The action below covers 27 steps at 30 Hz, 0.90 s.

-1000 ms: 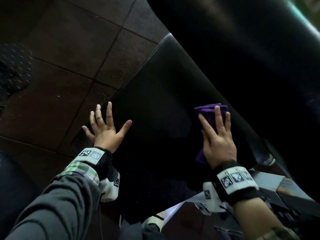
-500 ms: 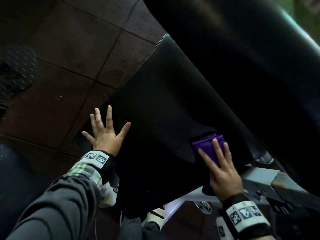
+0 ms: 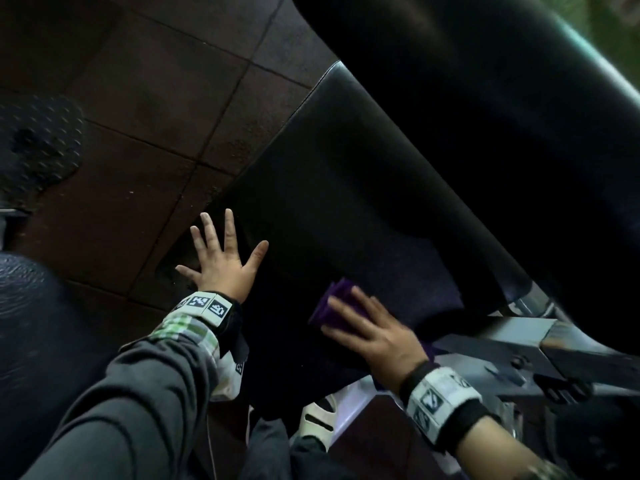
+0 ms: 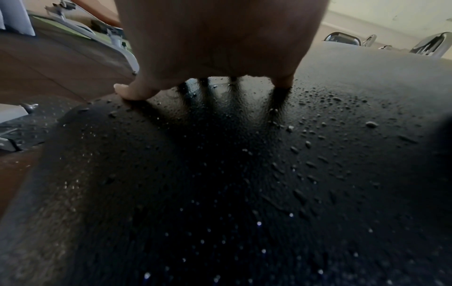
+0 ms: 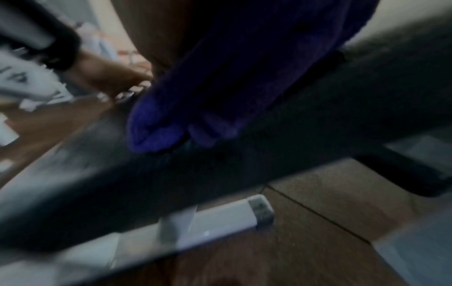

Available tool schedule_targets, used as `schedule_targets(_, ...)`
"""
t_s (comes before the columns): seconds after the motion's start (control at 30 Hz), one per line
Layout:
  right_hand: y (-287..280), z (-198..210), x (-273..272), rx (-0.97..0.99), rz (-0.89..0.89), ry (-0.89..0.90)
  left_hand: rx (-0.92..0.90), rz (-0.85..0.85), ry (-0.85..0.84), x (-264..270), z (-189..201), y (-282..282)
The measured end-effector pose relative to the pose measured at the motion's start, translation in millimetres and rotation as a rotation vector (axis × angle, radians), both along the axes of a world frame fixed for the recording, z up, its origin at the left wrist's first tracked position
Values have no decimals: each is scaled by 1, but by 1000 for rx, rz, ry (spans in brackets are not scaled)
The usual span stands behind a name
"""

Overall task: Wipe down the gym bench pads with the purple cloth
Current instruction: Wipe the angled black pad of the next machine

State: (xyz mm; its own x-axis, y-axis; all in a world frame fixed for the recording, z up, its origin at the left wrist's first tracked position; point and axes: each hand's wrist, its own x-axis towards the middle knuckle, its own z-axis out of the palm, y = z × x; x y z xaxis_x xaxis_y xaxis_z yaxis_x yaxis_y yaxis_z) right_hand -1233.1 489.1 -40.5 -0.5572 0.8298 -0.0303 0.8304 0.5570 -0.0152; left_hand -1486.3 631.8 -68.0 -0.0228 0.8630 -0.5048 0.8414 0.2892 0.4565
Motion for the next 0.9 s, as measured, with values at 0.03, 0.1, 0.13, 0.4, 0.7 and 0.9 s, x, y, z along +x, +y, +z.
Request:
schedule_targets(0.03, -16, -1, 8, -35, 67, -35, -4, 1, -3, 0, 0, 0)
schedule_targets(0.1, -36, 3, 29, -44, 95, -75, -13, 3, -8, 0, 0, 0)
schedule_targets(0.13, -40, 7, 40, -29, 68, -87, -19, 2, -6, 0, 0, 0)
schedule_targets(0.4, 27, 33, 36, 62, -381, 68, -24, 14, -1, 2, -1, 0)
schedule_targets(0.7, -34, 9, 25, -55, 64, -51, -4, 23, -24, 3, -3, -1)
schedule_targets(0.9, 3, 38, 55, 18, -257, 53, 2, 29, -32, 3, -5, -1)
